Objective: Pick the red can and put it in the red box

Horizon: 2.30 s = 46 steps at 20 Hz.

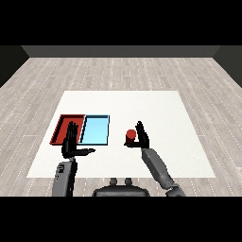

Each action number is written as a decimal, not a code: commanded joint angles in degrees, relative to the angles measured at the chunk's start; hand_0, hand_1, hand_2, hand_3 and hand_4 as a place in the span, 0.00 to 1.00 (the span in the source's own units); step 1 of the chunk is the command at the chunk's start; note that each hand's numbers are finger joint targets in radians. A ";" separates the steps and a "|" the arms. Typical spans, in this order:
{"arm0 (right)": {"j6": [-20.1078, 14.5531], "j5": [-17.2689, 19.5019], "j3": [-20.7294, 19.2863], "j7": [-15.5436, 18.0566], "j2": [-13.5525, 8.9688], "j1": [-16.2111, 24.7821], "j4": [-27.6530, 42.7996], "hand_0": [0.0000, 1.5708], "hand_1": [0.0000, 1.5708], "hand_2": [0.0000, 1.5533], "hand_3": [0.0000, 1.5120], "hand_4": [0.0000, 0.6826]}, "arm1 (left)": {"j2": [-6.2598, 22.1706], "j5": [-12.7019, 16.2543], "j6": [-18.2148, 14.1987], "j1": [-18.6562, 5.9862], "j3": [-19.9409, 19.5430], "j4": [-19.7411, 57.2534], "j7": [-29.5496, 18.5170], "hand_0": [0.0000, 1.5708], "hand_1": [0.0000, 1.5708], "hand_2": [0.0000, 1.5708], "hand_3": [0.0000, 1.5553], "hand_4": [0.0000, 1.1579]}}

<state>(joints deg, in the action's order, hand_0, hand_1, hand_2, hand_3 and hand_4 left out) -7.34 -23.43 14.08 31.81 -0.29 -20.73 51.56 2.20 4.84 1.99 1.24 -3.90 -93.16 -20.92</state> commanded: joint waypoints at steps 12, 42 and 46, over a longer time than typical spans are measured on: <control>-1.63 -2.95 2.02 1.12 0.29 -6.79 -8.86 0.00 0.00 0.00 0.00 0.00 | 1.46 1.94 0.90 -0.03 -1.26 -4.22 4.25 0.00 0.00 0.00 0.00 0.00; -11.41 5.34 3.39 -2.90 0.09 -4.20 0.61 0.93 0.93 0.93 0.93 0.97 | 2.14 1.01 2.22 -0.50 -0.46 -3.06 4.46 0.00 0.00 0.00 0.00 0.00; -15.73 6.68 6.95 -4.06 0.28 -1.11 8.79 0.91 0.91 0.93 0.93 0.96 | 0.17 -2.31 1.24 2.62 2.20 -0.97 0.31 0.00 0.00 0.00 0.00 0.00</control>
<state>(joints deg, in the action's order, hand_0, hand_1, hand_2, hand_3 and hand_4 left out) -22.36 -19.16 20.86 28.07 -0.16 -24.91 54.96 2.22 3.29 2.91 2.60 -2.55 -93.42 -21.06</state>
